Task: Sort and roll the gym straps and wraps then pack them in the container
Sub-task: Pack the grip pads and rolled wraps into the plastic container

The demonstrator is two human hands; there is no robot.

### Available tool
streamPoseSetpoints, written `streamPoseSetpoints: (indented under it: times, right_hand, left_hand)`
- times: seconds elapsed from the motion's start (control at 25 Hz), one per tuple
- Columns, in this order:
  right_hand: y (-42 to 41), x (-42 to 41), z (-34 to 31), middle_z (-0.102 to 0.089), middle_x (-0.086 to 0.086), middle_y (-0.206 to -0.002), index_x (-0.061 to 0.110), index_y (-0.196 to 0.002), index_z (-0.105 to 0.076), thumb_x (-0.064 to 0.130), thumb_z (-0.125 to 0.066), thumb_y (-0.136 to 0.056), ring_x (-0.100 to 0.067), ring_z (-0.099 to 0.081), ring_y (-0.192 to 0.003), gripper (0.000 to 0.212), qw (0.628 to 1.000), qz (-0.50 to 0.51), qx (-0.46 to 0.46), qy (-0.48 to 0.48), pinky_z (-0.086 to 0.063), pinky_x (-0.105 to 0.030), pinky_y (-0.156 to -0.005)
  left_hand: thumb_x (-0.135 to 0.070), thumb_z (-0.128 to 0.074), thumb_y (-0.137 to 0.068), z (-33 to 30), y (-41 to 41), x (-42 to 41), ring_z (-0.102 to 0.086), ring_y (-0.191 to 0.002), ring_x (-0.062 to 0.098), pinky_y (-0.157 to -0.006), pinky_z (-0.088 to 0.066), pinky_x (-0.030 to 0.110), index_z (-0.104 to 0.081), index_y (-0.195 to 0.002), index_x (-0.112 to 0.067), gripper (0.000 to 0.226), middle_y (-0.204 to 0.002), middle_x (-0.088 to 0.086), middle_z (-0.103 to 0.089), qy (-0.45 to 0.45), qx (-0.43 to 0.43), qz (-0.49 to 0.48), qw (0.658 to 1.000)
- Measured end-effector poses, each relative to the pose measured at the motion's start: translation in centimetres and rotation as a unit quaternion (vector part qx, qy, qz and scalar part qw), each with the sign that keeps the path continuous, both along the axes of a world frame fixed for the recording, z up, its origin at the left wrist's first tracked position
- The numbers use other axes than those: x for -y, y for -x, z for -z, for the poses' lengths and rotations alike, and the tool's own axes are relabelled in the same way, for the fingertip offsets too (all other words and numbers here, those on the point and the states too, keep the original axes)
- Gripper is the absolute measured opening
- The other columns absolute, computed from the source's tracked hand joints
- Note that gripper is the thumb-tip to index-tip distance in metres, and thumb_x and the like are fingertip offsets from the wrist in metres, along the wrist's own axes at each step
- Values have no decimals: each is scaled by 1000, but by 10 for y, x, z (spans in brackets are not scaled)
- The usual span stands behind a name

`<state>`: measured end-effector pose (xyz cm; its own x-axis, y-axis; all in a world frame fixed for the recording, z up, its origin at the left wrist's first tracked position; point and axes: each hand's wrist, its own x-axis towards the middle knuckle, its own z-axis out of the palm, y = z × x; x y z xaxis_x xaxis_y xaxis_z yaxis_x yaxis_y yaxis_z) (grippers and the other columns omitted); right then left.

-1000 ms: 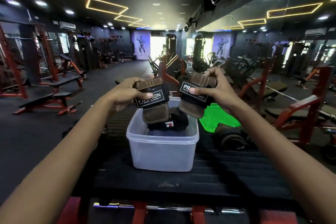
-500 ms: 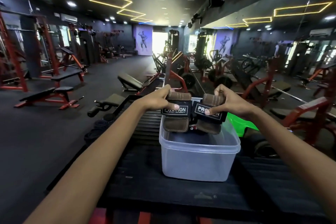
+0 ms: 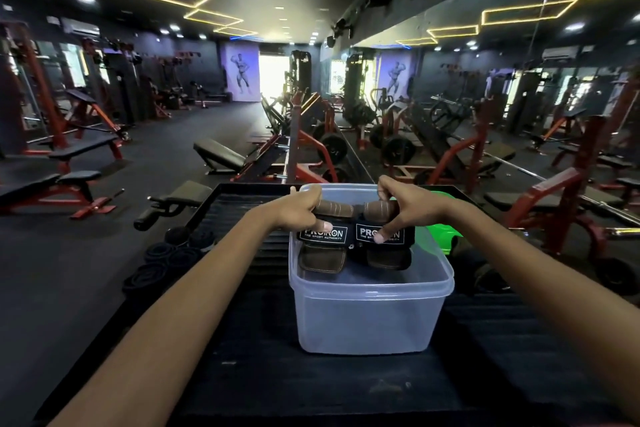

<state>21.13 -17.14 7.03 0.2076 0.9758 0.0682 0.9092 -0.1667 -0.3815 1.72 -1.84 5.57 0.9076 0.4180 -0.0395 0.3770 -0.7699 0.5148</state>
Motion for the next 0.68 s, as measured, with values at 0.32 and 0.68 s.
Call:
streamPoseSetpoints:
  times: [0.32, 0.68]
  right_hand:
    - [7, -15, 5, -57, 2, -92, 14, -100, -43, 17, -94, -53, -20, -50, -85, 69, 997, -7, 68, 47, -35, -29, -63]
    - [9, -16, 10, -56, 2, -94, 19, -94, -45, 14, -91, -56, -20, -50, -89, 60, 995, -1, 69, 70, -34, -28, -63]
  left_hand:
    - [-25, -65, -90, -2, -9, 4, -43, -124, 31, -117, -3, 53, -28, -76, -26, 40, -106, 8, -55, -73, -35, -3, 997]
    - [-29, -83, -72, -19, -24, 23, -53, -94, 23, -84, -46, 36, -53, -98, -15, 42, -106, 5, -59, -212, -162, -20, 964]
